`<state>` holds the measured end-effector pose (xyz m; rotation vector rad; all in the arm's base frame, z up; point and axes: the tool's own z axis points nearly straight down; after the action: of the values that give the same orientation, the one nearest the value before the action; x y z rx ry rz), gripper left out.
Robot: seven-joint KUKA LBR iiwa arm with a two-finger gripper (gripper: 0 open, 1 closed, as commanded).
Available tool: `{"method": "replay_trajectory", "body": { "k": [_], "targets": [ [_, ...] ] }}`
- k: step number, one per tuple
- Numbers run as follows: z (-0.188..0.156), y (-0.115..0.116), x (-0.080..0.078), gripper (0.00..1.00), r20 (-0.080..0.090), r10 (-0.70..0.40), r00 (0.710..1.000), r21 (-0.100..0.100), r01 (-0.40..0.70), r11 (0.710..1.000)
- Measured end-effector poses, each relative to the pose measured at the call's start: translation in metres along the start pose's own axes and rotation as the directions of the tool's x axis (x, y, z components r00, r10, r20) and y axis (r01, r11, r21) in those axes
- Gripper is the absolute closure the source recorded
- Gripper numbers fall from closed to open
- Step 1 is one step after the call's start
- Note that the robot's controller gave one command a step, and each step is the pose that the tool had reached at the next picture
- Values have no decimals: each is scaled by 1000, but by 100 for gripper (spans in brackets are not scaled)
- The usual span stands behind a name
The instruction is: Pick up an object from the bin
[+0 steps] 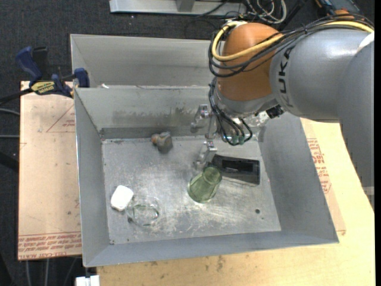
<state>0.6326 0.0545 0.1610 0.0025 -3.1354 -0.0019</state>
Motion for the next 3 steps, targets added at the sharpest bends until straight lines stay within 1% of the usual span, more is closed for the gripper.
{"method": "replay_trajectory", "body": {
  "k": [1, 2, 3],
  "targets": [
    [-5, 0, -2, 0, 7, 1, 1000, 0, -1, 1000],
    [47, -63, -12, 0, 8, -64, 998, -2, 64, 998],
    [50, -67, -12, 0, 6, -76, 997, -3, 76, 997]
  ]
}}
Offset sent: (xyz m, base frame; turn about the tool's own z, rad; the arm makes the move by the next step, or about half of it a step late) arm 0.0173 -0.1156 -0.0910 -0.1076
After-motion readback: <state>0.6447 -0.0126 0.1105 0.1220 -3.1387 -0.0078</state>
